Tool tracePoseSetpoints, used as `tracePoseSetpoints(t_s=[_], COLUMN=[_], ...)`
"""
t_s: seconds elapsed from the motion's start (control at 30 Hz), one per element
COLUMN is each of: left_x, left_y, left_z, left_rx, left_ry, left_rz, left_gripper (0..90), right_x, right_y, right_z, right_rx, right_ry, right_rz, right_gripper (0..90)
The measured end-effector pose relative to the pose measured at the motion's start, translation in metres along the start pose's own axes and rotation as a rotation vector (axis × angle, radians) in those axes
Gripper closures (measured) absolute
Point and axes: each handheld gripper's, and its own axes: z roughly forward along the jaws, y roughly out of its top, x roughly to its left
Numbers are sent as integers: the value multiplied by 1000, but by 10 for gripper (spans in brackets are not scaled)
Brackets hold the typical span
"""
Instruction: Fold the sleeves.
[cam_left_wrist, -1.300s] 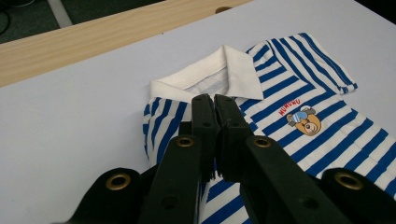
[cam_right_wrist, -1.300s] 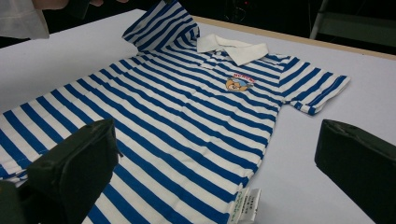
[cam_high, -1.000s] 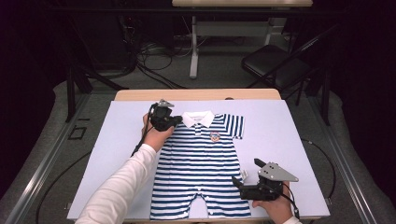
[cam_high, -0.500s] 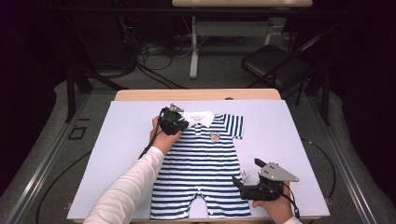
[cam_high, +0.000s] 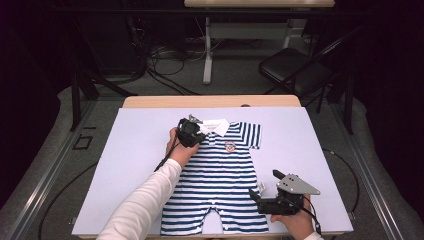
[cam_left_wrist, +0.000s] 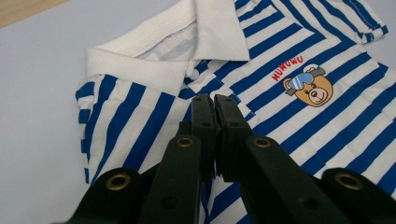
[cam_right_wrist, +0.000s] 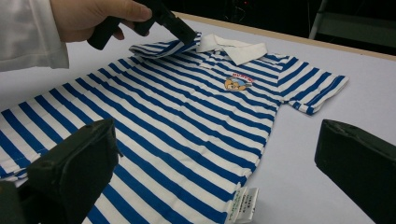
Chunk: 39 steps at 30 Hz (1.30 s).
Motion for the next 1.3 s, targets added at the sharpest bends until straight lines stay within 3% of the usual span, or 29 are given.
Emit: tracePoseSetpoints(t_s=[0.4,0.97,1.3], left_x=[-5,-7,-8], left_y=[-3,-7,-6], left_z=[14,22,17], left_rx=[23,21,-15], left_ry=[-10,-21,-24], left_rz=[-19,-40,-50], left_gripper=[878,872,766], right_x=[0,0,-1], right_y=[0,-1,-1], right_z=[0,0,0], right_rx=[5,9,9], right_ry=[-1,-3,-4], right_rz=[3,1,-1], right_gripper=[0,0,0])
